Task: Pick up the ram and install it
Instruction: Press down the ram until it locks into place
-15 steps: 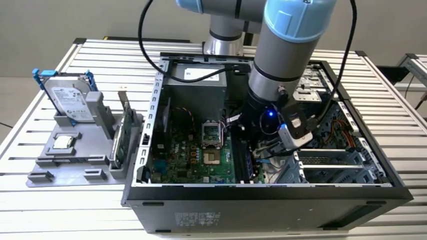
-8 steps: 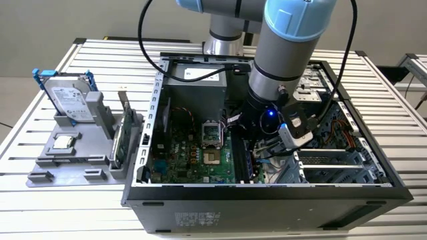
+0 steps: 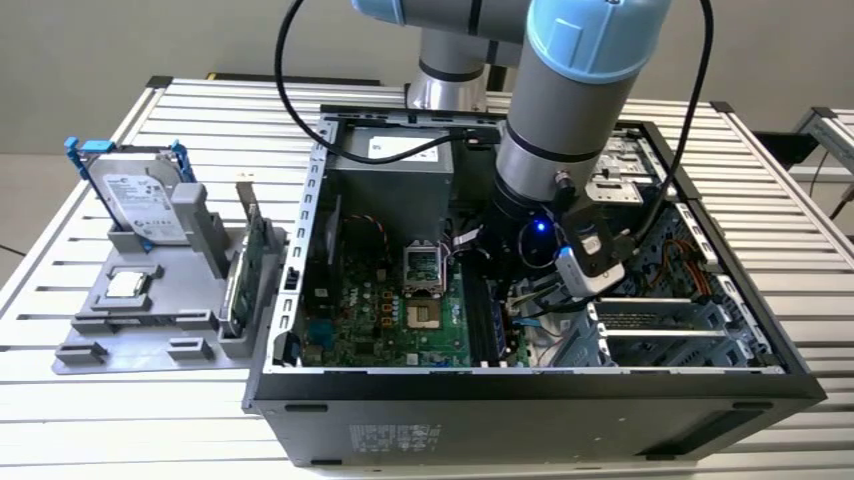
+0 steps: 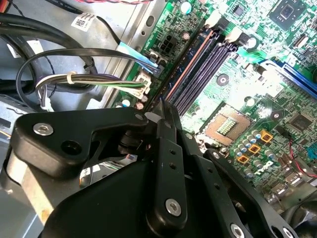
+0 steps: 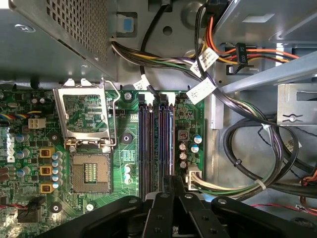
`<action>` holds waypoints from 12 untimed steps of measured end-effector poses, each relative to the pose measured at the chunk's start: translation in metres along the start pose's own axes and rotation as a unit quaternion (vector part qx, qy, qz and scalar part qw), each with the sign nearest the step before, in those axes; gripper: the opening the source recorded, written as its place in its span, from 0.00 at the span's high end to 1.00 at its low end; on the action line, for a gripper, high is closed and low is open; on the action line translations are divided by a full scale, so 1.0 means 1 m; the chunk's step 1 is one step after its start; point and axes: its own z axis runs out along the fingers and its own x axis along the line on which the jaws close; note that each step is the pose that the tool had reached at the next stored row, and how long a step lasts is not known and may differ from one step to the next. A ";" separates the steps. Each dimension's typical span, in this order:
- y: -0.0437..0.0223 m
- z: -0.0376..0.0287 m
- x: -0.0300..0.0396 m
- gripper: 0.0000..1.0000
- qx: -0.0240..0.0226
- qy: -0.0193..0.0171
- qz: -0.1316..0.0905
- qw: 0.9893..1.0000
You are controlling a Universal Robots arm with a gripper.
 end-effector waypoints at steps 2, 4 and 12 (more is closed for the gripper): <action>0.0000 0.0000 0.0001 1.00 0.000 0.000 0.000 1.000; 0.0000 0.0000 0.0001 1.00 0.000 0.000 0.000 1.000; 0.0004 0.0000 0.0003 1.00 0.000 0.000 -0.008 1.000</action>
